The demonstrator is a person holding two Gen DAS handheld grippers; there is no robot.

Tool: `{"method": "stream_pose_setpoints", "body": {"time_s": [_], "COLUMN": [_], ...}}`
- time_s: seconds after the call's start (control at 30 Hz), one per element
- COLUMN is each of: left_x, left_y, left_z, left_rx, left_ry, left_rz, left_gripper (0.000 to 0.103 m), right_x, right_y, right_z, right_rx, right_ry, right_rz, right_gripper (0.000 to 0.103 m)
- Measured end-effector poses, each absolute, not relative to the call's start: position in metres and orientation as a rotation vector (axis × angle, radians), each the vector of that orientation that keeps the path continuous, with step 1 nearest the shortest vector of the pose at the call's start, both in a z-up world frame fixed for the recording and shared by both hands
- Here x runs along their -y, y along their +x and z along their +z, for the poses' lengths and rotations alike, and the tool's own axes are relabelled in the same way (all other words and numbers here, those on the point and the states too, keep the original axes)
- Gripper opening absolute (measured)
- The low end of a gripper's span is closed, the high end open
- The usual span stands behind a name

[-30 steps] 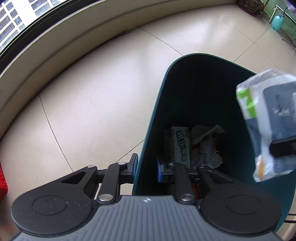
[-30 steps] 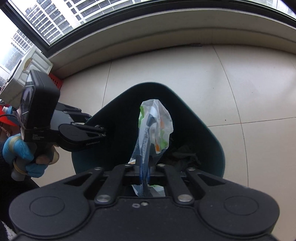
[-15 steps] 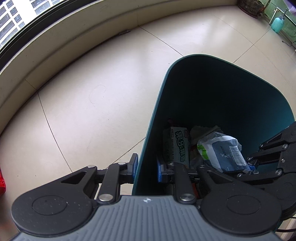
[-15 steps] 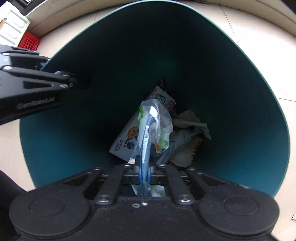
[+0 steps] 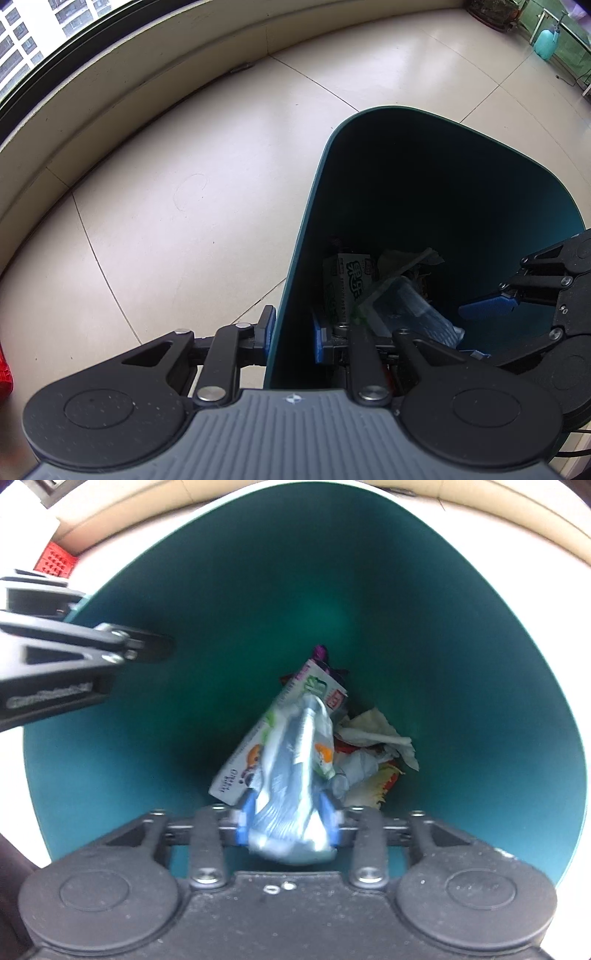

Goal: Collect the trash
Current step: 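Carry the clear plastic bag over the teal bin and open the right gripper, then lower the right gripper to the tan stick packet and close it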

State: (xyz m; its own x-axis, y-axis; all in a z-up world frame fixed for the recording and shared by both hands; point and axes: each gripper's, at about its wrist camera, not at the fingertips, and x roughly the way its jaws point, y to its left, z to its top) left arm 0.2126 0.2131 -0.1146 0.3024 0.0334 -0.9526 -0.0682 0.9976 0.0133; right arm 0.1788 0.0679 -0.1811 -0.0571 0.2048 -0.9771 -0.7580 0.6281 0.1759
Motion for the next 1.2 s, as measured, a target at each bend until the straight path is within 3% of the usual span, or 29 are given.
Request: {"method": "stream_pose_setpoints", "body": {"time_s": [0.57,0.97,1.1,1.2], "left_x": [-0.219,-0.211,-0.212,-0.213], "left_y": [0.213,0.217,0.221,0.221], "left_z": [-0.121,-0.134,-0.142,-0.146], "left_rx": [-1.268,-1.313,-1.335,-1.336], "left_ry": [-0.049,-0.026,-0.067,-0.090], "left_rz": [0.011,0.139,0.214,0.274], "left_gripper": [0.019,0.019,0.019,0.019], "right_x": [0.043,0.252,0.344,0.413], "right_y": [0.222,0.300,0.337,0.363], "right_z": [-0.022,-0.053,-0.085,-0.124], "right_rx": [-1.289,-1.194,-1.183,-1.221], "right_ry": [-0.091,0.026,0.016,0.091], "right_rz": [0.490,0.070,-0.110,-0.243], "right_gripper": [0.056,0.057,0.064,0.063]}}
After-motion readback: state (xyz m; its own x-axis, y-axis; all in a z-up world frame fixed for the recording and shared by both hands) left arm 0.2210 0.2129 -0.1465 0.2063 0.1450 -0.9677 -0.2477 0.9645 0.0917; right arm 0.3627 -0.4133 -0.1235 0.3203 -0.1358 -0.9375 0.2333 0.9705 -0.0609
